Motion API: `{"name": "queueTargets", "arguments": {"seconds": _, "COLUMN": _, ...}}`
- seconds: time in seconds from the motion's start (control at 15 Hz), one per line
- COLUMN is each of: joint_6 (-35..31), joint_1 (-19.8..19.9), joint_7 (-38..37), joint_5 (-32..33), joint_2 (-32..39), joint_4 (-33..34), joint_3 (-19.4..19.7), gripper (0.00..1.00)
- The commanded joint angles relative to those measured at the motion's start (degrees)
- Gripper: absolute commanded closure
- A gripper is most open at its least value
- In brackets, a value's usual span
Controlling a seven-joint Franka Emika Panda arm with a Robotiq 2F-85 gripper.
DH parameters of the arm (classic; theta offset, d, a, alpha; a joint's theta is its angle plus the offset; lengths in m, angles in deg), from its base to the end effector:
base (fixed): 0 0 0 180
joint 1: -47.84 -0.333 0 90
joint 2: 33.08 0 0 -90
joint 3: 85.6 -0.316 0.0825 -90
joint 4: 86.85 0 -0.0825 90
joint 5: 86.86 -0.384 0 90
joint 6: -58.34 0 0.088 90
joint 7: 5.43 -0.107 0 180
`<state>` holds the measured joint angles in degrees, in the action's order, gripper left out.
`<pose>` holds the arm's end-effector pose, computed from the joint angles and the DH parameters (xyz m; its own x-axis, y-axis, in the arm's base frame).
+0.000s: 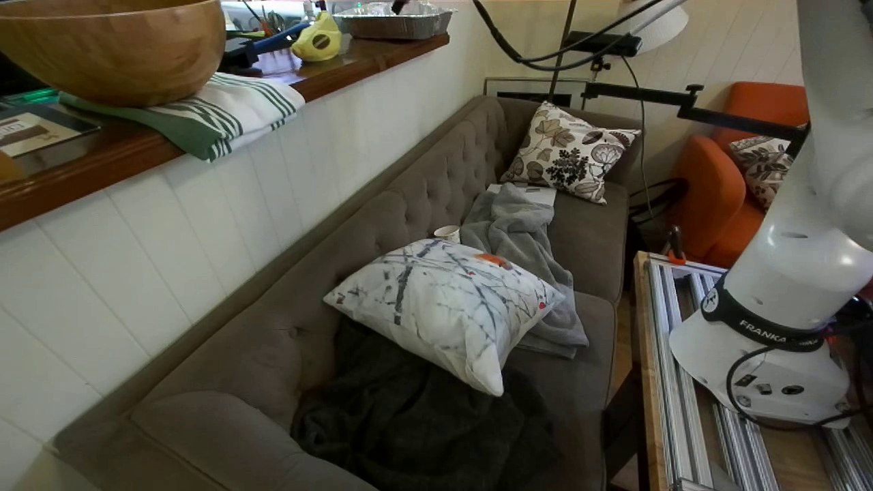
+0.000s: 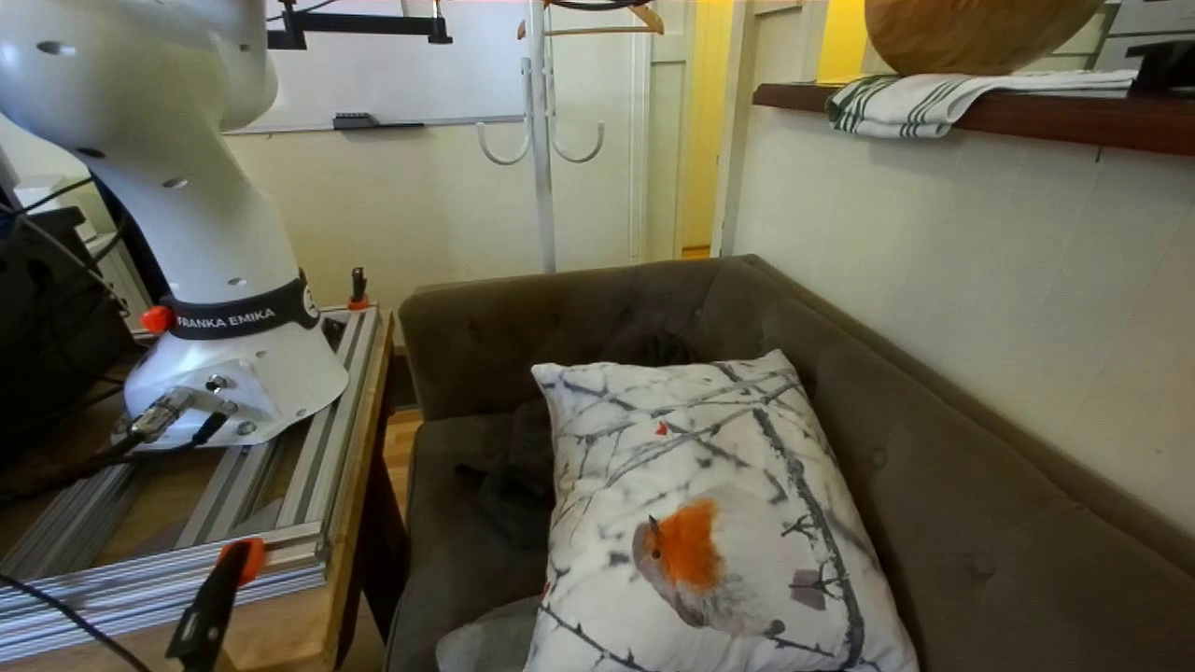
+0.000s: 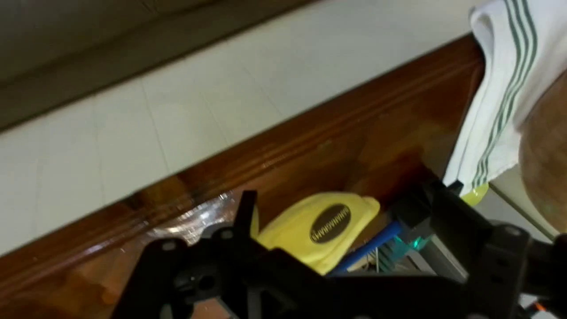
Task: Put the yellow bag on the top table
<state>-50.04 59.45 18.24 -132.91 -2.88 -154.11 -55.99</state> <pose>0.6360 -0.3522 0.5523 0.8198 -0.4146 0.3951 -0.2540 -0.8816 -0.3979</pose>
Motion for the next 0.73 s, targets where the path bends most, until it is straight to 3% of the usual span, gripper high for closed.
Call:
{"name": "queueTargets", "arguments": {"seconds": 0.0, "joint_6": 7.5, "joint_1": -2.4, "joint_7": 2.0, "joint_5": 8.7, "joint_2": -8.7, "joint_4": -13.1, "joint_3": 3.6, "gripper": 0.00}}
{"name": "queueTargets", "arguments": {"seconds": 0.33, "joint_6": 11.4, "joint_1": -5.0, "joint_7": -1.9, "joint_5": 19.2, "joint_2": -14.8, "joint_4": -23.5, "joint_3": 7.5, "gripper": 0.00}}
{"name": "queueTargets", "arguments": {"seconds": 0.4, "joint_6": 10.8, "joint_1": 3.9, "joint_7": -1.2, "joint_5": 18.4, "joint_2": -11.0, "joint_4": -16.5, "joint_3": -1.7, "gripper": 0.00}}
{"name": "queueTargets", "arguments": {"seconds": 0.67, "joint_6": 11.0, "joint_1": 2.5, "joint_7": -1.8, "joint_5": 19.8, "joint_2": -13.7, "joint_4": -21.0, "joint_3": -0.4, "gripper": 0.00}}
